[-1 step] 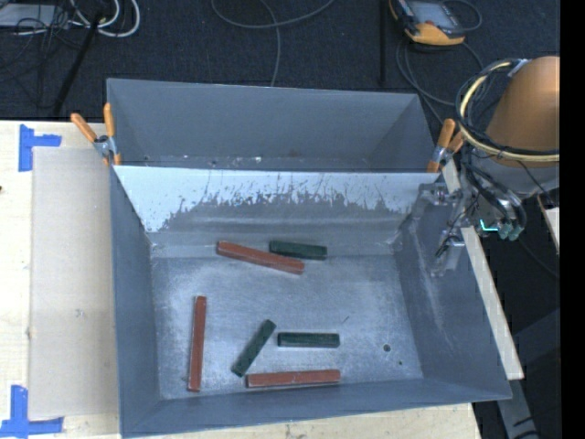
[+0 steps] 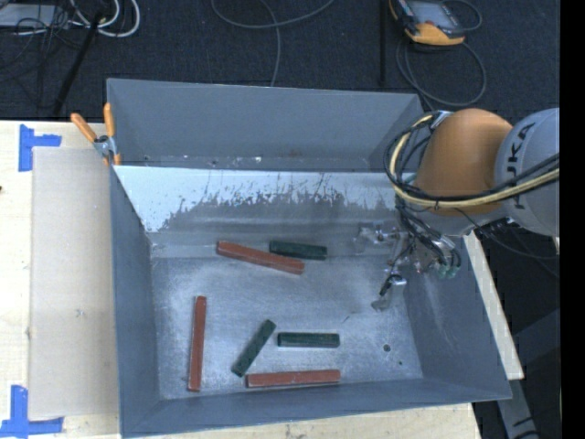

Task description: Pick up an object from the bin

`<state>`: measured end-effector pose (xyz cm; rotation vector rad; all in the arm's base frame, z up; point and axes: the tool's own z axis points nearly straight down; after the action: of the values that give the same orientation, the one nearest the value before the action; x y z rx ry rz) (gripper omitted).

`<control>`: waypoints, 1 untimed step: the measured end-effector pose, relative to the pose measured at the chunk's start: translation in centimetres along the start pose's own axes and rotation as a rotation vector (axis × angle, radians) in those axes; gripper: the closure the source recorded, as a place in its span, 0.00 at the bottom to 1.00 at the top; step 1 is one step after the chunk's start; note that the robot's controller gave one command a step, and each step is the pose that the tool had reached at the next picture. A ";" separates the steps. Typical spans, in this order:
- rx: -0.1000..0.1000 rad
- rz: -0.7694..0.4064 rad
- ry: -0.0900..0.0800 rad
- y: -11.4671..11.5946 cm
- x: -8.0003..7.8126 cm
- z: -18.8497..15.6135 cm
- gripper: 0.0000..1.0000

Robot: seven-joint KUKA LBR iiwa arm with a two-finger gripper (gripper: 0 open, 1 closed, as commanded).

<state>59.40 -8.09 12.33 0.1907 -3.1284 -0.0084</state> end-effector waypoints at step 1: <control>0.002 -0.082 0.001 5.5 3.3 5.0 0.00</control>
Offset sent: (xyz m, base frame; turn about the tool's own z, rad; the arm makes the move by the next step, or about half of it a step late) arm -0.0377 0.0472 -0.0457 -0.0752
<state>55.37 -3.01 7.41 0.3190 -3.1177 -0.0060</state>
